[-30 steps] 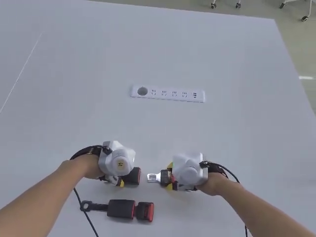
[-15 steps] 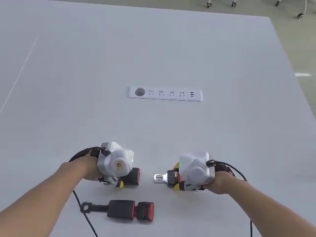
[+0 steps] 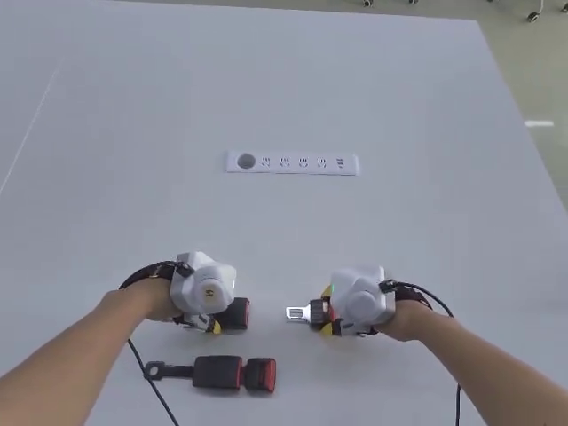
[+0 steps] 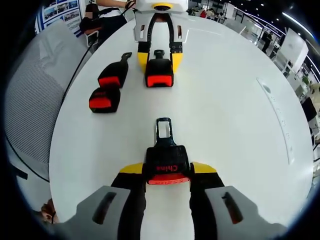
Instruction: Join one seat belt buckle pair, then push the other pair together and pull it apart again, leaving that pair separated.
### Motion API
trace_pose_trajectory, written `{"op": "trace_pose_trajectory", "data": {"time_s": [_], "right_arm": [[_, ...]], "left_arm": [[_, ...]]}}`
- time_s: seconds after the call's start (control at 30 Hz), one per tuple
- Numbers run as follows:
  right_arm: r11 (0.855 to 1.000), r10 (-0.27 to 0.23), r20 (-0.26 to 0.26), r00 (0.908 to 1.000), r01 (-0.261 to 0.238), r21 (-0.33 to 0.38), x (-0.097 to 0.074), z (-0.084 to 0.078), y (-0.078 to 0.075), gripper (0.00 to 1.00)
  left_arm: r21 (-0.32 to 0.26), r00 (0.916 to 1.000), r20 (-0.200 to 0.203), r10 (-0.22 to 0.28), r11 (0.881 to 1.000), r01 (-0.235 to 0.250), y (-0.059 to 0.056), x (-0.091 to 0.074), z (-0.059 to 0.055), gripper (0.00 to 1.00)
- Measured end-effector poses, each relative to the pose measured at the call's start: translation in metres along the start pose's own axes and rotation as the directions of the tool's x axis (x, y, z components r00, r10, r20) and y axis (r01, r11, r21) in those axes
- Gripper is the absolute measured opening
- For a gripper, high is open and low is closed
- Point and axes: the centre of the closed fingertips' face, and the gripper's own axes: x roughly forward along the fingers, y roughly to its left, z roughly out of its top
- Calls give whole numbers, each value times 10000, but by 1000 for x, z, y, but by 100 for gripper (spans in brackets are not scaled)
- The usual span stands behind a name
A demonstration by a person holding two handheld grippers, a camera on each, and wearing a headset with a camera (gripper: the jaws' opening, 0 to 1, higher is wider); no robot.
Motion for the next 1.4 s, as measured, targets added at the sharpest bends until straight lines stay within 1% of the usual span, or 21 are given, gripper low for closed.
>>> {"op": "trace_pose_trajectory", "data": {"time_s": [0.67, 0.9, 1.0, 1.1, 1.27, 1.33, 1.4], "right_arm": [[9999, -30, -86, 10000, 31, 96, -3, -3, 3, 32], [9999, -64, -62, 10000, 65, 160, -2, -1, 3, 33], [9997, -164, 60, 9998, 163, 186, -2, 3, 1, 37], [9998, -192, 96, 9998, 192, 59, -5, 7, 1, 37], [9996, -268, 37, 9996, 268, -62, -8, 4, 1, 41], [9996, -274, 20, 9996, 274, -80, -9, 2, 2, 42], [9994, -326, -8, 9995, 326, -89, -12, -1, 3, 43]], "left_arm": [[-140, 10000, -8, -5, 9999, 5, 0, 0, 0, 35], [-220, 9999, 34, -122, 9997, 123, -4, -1, 0, 39], [-200, 9999, -135, -71, 9998, 68, -3, -2, -3, 42], [-246, 9996, -276, -26, 9997, 19, -3, -5, -9, 45], [-401, 9997, -205, 158, 9991, -166, -3, -13, -14, 47], [-436, 9996, -183, 207, 9988, -214, -4, -15, -17, 48], [-588, 9995, -156, 282, 9978, -291, -4, -18, -21, 49]]}}
